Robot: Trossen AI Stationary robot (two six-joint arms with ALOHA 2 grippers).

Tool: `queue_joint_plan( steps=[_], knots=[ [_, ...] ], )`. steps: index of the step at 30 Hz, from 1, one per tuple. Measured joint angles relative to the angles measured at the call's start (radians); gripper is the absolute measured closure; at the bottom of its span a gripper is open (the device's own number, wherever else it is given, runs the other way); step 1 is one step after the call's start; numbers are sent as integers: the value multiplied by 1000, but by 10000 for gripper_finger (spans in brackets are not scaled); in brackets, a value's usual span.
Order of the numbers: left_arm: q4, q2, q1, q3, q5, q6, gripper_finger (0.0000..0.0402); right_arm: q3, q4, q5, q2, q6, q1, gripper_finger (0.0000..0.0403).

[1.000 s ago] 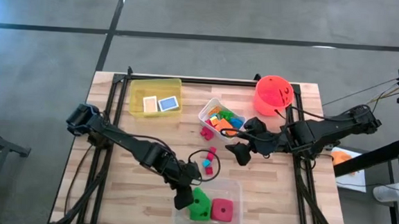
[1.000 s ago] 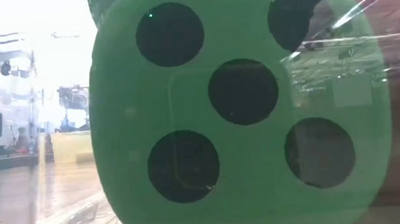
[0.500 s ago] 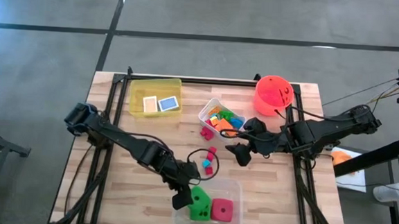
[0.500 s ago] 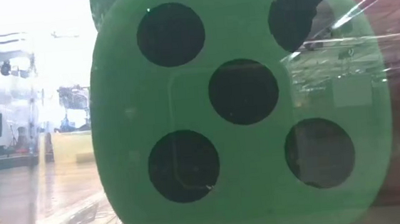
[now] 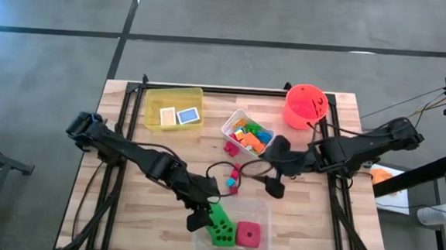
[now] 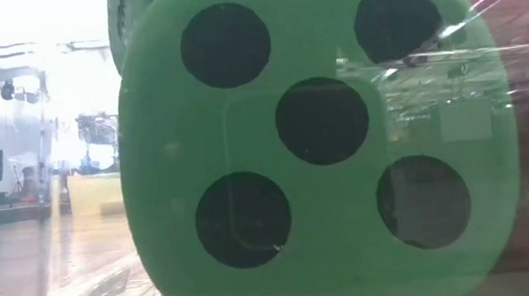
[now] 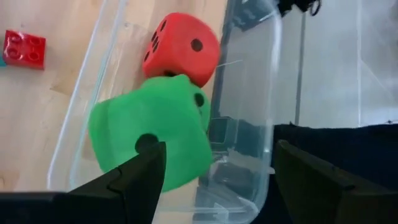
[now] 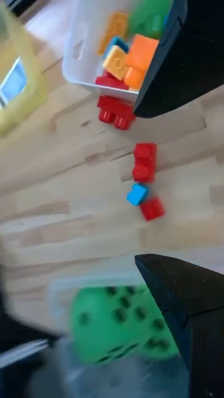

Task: Pick & Place Toys
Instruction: Put the red game piece into the white bin

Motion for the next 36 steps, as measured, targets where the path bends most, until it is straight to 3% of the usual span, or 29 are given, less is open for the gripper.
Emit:
queue_joint_plan(
  steps=[11,15,18,22,32,36],
  knots=[
    [-17,-180,1,0,-170,22,121,60,3,21,189,-460,-40,32],
    [-57,-236,-4,0,-238,19,120,93,-10,-87,254,-634,-84,32],
    [-78,-266,-5,0,-285,4,120,118,-10,-213,303,-693,-131,32],
    [-85,-294,-5,0,-319,-16,120,137,-10,-297,369,-796,-176,32],
    [-84,-305,-4,-1,-361,-30,120,133,-20,-341,489,-1087,-215,35],
    [-80,-309,-3,-1,-362,-39,121,132,-11,-351,536,-1122,-231,67]
  ],
)
